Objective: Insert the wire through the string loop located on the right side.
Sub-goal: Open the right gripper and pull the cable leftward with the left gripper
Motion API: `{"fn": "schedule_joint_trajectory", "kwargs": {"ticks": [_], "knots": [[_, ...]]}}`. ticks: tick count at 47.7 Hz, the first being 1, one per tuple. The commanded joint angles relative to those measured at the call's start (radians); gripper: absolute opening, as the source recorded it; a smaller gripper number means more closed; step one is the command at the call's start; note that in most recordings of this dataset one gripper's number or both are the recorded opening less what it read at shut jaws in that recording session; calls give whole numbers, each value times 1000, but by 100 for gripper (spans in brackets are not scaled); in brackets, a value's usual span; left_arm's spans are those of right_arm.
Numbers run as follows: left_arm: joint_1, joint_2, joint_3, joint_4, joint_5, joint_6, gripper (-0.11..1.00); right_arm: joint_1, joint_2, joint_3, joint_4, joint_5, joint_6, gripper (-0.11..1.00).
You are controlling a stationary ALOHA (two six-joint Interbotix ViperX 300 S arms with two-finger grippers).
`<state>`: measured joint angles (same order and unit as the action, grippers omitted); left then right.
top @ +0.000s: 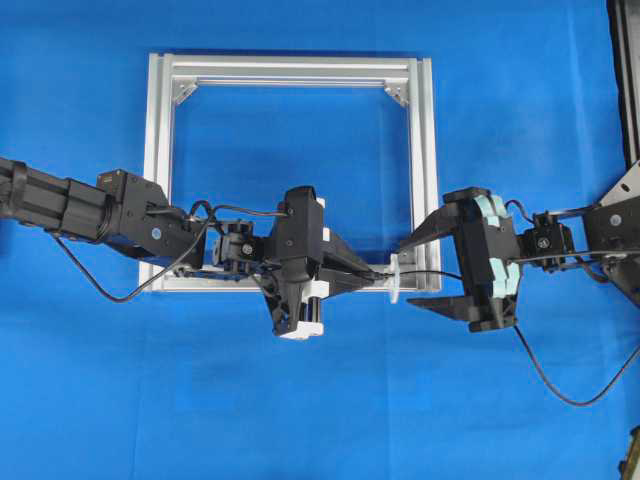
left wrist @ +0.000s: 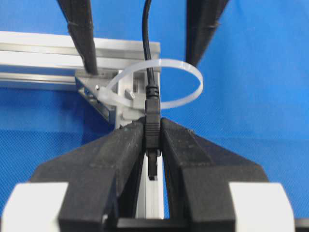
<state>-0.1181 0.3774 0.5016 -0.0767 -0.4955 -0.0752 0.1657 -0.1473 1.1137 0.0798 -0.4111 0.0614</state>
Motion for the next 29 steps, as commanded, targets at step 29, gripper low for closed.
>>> {"fn": "schedule_joint_trajectory", "kwargs": {"ticks": [29], "knots": [[-17,-222,227,2,-12,-2,8,-2,-8,-17,2,-3,0,91]]}}
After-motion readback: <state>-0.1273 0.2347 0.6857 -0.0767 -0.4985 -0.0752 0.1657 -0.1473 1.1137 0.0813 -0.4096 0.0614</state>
